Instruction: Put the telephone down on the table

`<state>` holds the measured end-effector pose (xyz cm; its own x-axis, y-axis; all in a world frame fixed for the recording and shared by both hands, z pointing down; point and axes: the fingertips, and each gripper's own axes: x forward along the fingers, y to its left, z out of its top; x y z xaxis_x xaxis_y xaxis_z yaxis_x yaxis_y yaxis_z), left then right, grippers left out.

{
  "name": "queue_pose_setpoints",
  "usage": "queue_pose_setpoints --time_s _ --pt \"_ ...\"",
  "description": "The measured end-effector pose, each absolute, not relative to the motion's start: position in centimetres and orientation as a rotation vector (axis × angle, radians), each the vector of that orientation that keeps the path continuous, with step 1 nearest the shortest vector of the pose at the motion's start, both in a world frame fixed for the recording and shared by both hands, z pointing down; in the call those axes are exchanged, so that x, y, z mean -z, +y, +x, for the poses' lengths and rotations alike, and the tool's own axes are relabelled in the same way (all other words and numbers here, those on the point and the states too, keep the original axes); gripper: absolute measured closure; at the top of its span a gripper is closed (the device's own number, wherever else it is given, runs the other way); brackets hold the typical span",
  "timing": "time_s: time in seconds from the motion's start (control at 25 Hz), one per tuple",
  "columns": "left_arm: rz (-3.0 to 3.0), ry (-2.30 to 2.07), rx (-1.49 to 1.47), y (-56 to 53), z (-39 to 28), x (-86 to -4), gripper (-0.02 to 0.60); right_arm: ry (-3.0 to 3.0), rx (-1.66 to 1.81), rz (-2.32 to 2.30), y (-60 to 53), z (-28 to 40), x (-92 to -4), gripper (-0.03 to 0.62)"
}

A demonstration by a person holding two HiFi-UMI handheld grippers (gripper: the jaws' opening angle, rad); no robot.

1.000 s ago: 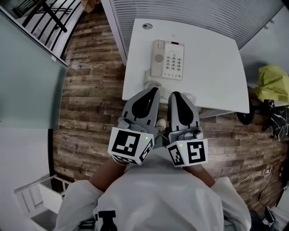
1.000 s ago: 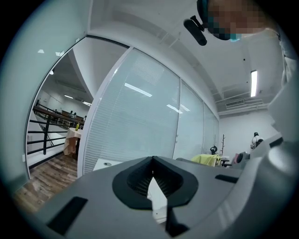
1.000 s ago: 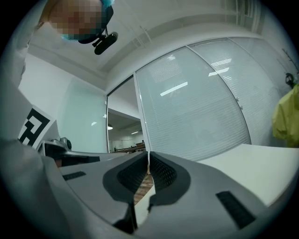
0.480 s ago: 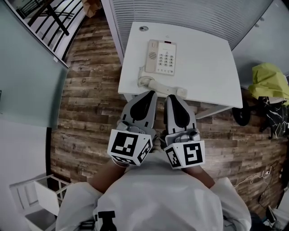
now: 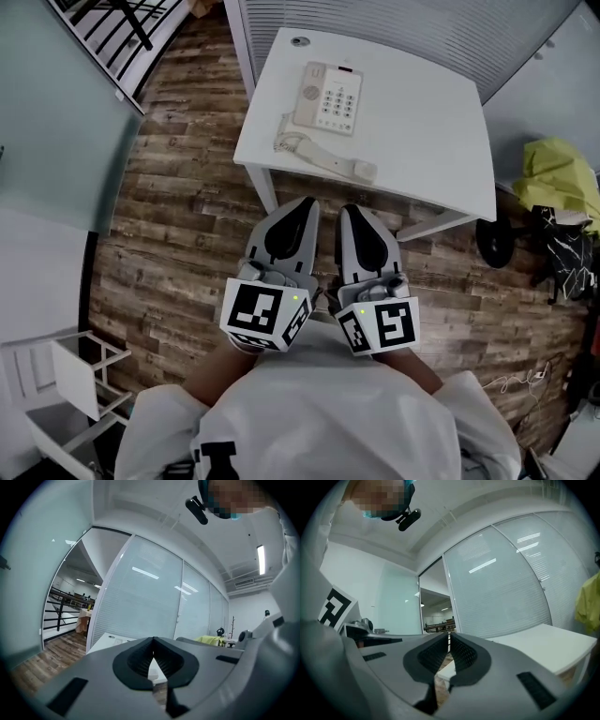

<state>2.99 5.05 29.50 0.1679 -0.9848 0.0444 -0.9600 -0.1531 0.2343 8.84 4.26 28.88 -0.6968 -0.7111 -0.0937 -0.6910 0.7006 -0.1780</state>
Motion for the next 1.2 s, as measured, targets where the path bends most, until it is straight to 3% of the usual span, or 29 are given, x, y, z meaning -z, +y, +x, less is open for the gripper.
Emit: queue_pose_setpoints --time_s 0.64,1.2 --pt "2.317 -1.888 0.076 9.3 2.2 -27.7 0.577 2.725 0.142 -1.251 8.7 8.1 -26.9 0.56" --pt "2.346 -1.784 -0.019 22.1 -1.7 -29.8 0.577 2.776 0.234 -1.444 21.6 3.6 -29.9 0.56"
